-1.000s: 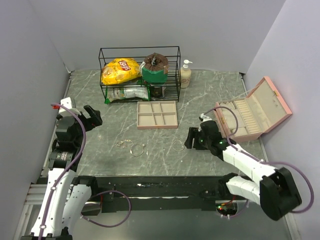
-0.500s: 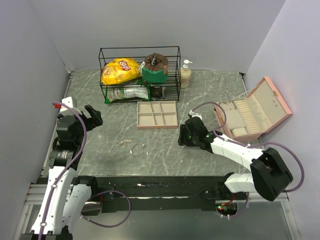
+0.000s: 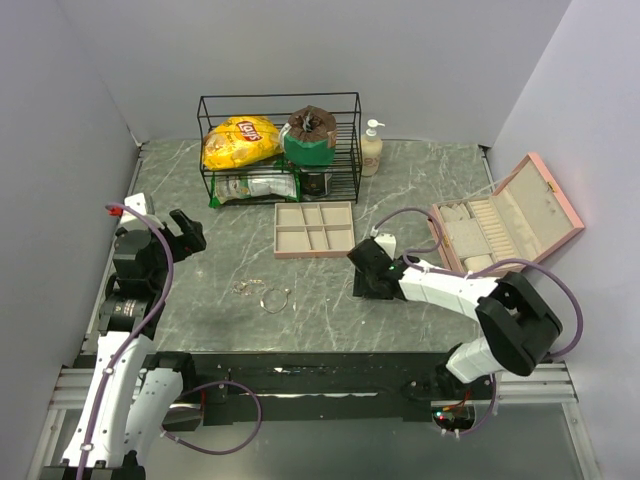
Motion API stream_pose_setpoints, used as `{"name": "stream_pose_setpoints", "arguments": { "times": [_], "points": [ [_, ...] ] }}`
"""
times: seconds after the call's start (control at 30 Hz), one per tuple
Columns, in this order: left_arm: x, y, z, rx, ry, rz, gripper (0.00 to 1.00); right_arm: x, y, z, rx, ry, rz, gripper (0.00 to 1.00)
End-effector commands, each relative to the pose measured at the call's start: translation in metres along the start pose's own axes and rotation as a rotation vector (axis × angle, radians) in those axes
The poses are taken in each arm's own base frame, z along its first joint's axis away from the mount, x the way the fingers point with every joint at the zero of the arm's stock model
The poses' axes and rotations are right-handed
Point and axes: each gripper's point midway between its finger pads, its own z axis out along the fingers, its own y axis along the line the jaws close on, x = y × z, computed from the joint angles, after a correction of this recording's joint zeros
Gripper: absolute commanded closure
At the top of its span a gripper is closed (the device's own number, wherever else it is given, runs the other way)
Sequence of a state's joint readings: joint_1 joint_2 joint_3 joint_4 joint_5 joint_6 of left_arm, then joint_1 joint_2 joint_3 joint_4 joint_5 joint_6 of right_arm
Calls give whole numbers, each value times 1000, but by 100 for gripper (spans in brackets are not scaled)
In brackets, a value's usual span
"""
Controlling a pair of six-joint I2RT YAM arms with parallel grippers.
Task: Organize the mixed jewelry
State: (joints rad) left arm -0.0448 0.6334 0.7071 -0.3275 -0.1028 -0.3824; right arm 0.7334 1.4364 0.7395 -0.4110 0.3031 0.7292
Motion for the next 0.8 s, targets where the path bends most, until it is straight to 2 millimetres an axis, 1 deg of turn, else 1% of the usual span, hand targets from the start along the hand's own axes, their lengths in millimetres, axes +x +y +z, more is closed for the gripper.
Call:
{"name": "stream_pose_setpoints", "arguments": {
  "times": [0.0,0.13,0.23,0.4,0.53,0.57,0.6,0.63,0.7,0.77],
  "points": [
    [-8,-3,0,11,-18,1,4,-9,6,3,17,-22,35,42],
    [-9,-3,0,12,-19,0,4,-9,13,10,10,-10,24,44],
    [-8,-2,1,6,-16,1,4,-7,13,14,22,3,27,45],
    [-7,-2,1,6,-11,0,4,-1,11,19,33,24,26,51],
    [-6,-2,2,6,-8,0,4,0,8,18,41,18,25,59],
    [-6,-2,2,9,-7,0,4,-1,8,17,39,16,23,62],
    [-5,-2,3,10,-5,0,4,-2,8,16,36,14,18,64],
    [-6,-3,3,11,-4,0,4,-4,9,14,31,7,18,65],
    [-5,-3,3,10,-2,-1,4,-7,10,13,24,0,8,72],
    [-4,-3,4,11,2,-1,4,-11,12,9,14,-12,6,75]
  ]
}}
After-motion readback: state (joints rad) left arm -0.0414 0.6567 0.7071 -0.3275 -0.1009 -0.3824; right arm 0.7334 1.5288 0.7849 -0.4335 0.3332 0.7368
